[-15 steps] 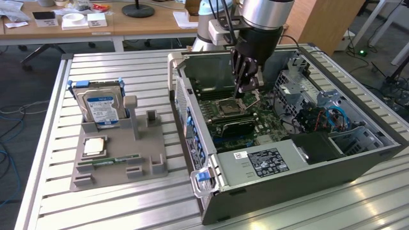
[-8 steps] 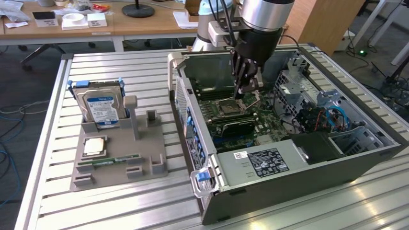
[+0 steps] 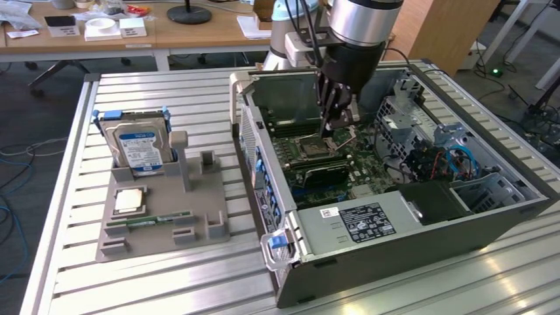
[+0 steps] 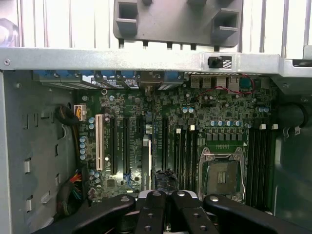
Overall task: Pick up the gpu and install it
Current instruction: 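Press down on the gpu until it lock into place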
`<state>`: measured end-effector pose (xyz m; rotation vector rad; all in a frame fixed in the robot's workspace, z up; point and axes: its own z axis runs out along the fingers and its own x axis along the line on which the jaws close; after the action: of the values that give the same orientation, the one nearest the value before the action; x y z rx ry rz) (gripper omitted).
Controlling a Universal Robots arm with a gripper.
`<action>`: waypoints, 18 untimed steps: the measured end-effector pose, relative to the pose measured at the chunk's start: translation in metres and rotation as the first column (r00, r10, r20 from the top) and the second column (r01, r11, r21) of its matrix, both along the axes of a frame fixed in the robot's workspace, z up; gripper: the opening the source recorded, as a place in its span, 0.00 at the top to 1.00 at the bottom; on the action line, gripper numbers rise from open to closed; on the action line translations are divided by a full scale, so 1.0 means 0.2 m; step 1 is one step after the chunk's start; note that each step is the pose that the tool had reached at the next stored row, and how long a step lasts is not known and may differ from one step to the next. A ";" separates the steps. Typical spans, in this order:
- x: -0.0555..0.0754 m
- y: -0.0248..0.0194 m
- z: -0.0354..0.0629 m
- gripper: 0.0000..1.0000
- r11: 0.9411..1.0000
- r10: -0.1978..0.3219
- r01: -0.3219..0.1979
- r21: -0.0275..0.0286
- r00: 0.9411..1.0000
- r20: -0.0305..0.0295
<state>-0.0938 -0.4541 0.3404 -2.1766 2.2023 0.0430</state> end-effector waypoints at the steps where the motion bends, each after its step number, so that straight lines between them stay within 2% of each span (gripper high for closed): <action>1: 0.00 0.000 -0.004 0.89 1.000 0.000 0.000 0.000 1.000 0.000; 9: 0.00 0.000 -0.034 0.89 1.000 0.000 0.000 0.000 1.000 0.000; 18: 0.00 0.000 -0.039 0.89 1.000 0.000 0.000 0.000 1.000 0.000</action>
<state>-0.0938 -0.4540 0.3326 -2.1766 2.2023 0.0430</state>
